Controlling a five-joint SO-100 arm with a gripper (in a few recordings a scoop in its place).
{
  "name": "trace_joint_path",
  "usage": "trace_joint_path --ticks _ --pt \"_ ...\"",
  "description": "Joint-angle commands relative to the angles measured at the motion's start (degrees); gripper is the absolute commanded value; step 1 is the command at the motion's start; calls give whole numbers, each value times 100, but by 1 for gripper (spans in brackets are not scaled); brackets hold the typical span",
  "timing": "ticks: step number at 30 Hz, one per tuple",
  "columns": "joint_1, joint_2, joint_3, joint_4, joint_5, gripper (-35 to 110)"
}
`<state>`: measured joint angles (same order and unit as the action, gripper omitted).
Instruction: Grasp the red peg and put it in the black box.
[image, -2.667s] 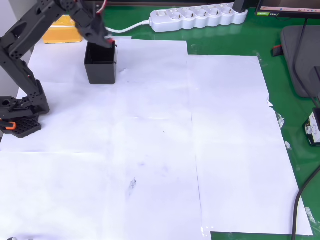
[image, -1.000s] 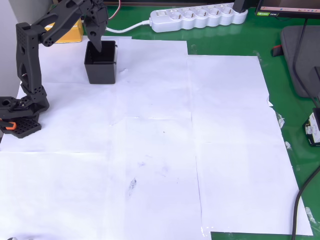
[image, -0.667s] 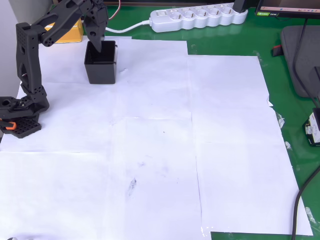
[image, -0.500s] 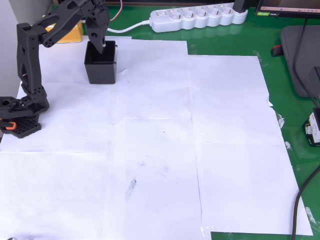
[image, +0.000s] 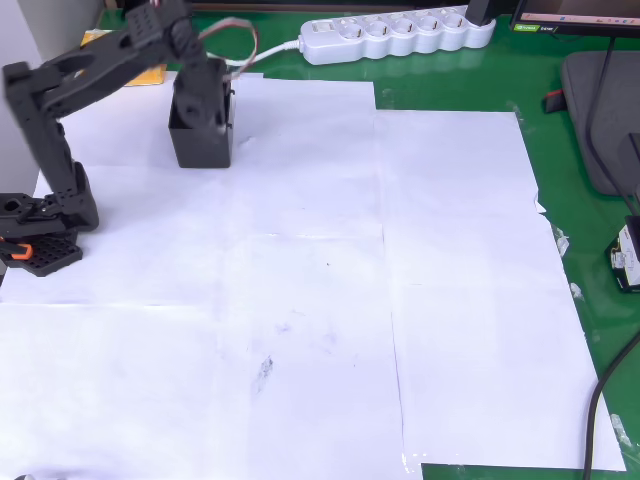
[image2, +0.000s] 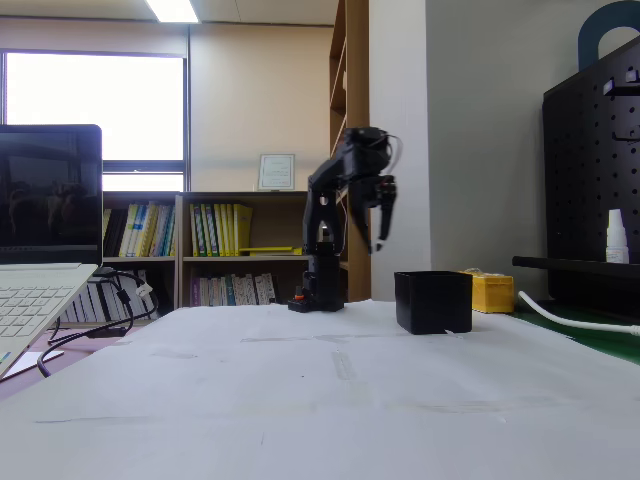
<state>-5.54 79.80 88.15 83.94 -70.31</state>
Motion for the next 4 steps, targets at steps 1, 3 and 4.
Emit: trace_joint_path --ticks 1,3,4 --pt "624 -1354 -1916 -1749 -721 0" --pt "923 -1837 -3138 -2619 -1151 0" --pt "1037 -2039 -3630 -2944 -1310 0"
